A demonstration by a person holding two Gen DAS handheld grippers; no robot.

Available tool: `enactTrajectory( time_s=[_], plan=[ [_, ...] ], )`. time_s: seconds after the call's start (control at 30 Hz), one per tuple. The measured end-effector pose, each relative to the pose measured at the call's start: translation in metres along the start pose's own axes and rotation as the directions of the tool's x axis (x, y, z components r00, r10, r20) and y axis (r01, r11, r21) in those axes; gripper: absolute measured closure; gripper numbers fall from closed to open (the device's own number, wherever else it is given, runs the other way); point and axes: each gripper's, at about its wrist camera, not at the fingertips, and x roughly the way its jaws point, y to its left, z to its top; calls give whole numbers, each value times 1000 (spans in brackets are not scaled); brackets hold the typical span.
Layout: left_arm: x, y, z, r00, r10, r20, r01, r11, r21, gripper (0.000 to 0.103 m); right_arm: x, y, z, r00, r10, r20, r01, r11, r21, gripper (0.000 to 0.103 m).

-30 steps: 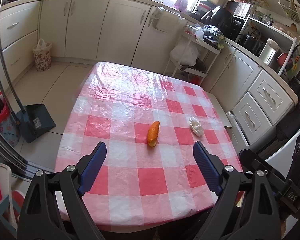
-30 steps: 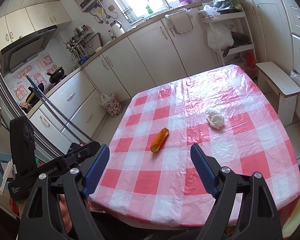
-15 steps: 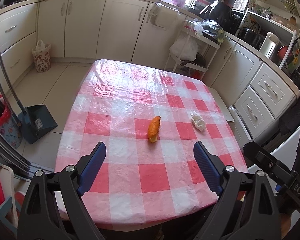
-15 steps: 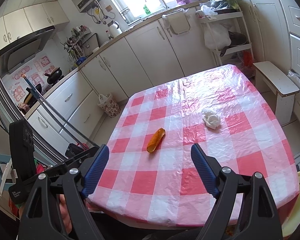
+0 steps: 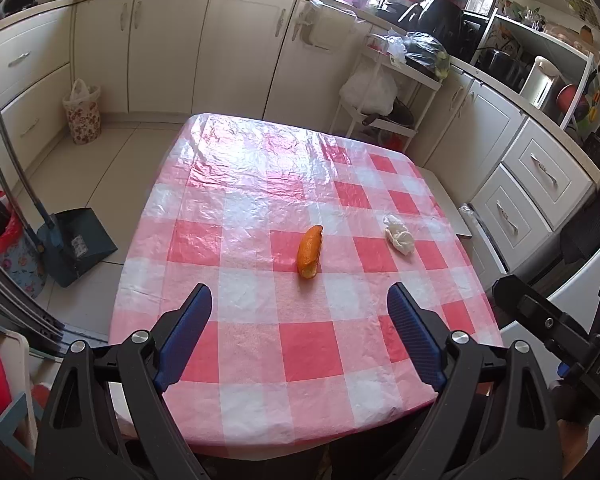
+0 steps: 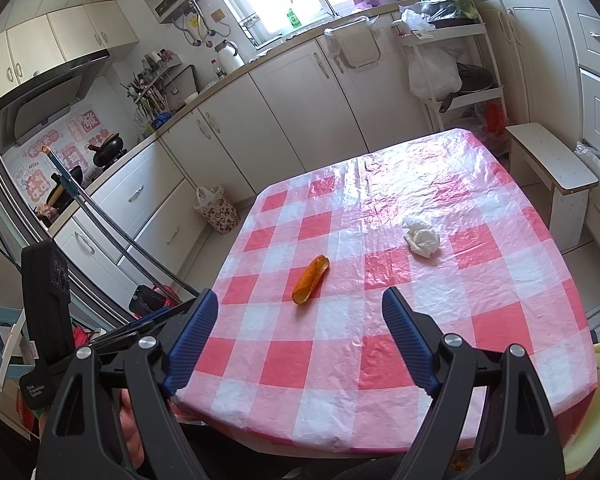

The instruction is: Collect trash

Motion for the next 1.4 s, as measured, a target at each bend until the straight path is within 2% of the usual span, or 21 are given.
enactTrajectory(
  time_s=[1.4],
  plan=[
    [2, 1, -1, 1000, 9, -8, -9, 1000, 3, 17, -1, 0, 1, 1000, -1, -2, 1, 1000, -1, 22]
  ],
)
